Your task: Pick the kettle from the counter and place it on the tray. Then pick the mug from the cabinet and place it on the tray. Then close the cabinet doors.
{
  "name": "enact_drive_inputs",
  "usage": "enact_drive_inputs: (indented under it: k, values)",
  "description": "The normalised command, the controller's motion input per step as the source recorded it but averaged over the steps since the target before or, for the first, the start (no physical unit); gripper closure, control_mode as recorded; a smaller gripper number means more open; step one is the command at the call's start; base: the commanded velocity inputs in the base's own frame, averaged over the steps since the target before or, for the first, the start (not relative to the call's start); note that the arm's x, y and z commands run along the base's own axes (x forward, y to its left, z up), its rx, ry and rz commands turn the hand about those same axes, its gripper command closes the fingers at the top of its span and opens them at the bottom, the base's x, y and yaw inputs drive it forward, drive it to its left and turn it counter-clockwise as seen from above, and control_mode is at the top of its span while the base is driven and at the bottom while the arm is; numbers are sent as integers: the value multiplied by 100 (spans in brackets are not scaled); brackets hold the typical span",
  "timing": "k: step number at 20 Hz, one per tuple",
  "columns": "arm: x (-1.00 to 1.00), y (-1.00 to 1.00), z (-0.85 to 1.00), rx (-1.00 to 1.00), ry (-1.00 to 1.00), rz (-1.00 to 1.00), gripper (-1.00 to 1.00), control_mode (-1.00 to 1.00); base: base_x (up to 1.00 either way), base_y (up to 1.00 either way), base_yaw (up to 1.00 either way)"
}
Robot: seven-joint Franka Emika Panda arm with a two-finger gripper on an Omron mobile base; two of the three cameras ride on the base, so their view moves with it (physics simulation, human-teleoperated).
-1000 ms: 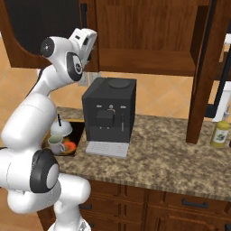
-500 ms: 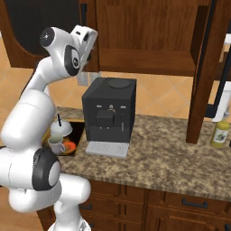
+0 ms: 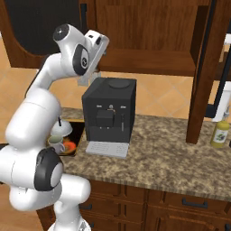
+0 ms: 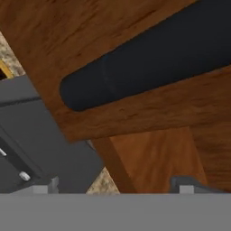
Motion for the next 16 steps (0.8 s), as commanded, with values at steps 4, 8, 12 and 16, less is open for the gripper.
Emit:
enact_drive_inputs:
  k: [4, 8, 12, 16]
  values:
    - [-19, -44, -2, 0, -16, 0, -100, -100, 0, 0, 0]
    - [-33, -3, 15, 0, -7, -1, -100, -100, 0, 0, 0]
    - [-44, 6, 12, 2, -10, -22, -100, -100, 0, 0, 0]
    - [-58, -1, 27, 25, -22, -44, -100, -100, 0, 0, 0]
